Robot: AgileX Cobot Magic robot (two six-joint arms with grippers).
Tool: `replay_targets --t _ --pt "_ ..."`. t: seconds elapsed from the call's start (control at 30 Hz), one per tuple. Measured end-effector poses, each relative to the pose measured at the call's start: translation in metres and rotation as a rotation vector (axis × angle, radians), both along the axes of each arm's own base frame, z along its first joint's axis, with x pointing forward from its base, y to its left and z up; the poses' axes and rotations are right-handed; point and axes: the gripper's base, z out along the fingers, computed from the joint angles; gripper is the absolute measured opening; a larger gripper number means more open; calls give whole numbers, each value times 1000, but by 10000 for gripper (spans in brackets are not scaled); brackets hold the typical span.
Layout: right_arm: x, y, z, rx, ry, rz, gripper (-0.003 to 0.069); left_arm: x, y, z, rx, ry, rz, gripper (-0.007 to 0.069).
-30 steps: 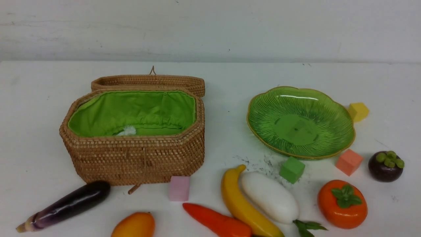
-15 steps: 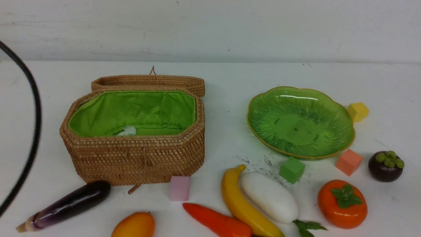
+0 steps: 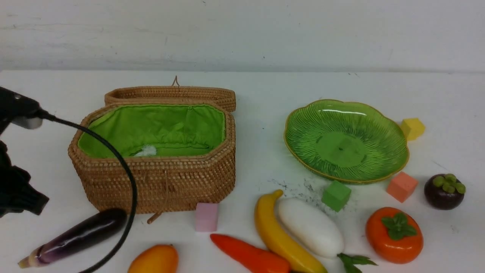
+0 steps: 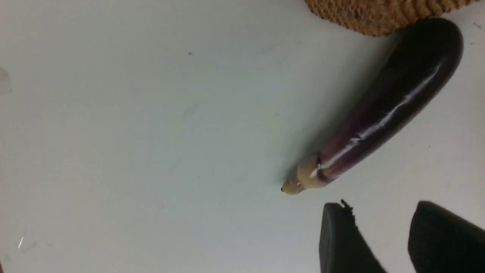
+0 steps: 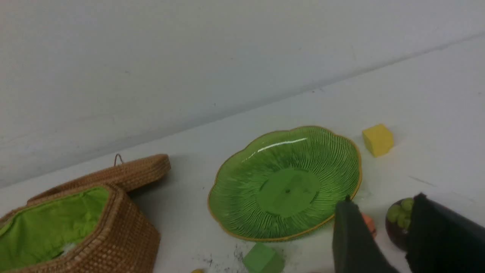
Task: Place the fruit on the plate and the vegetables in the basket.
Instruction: Use the left arm to grab an eggplant and put it into the left basket
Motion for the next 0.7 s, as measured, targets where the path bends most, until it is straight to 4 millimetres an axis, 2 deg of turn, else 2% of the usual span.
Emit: replay_targets --t 0.07,0.13,0.17,0.23,0.4,0.53,0.7 --pt "0 1 -1 -2 12 14 244 8 -1 -10 11 40 -22 301" --pt "0 1 -2 -2 17 21 244 15 -3 -20 8 80 -49 376" --pt "0 1 -2 -2 17 21 244 16 -3 -21 4 82 -52 384" --pt "-1 1 -2 -3 21 22 244 24 -7 -34 0 131 -129 507" --pt "-1 1 -2 -3 25 22 244 41 -12 -64 25 233 -303 659" --pt "-1 2 -2 -1 28 23 244 52 -13 -85 19 273 -333 661" --pt "-1 1 -5 -2 51 22 244 66 -18 -117 -20 318 -354 601"
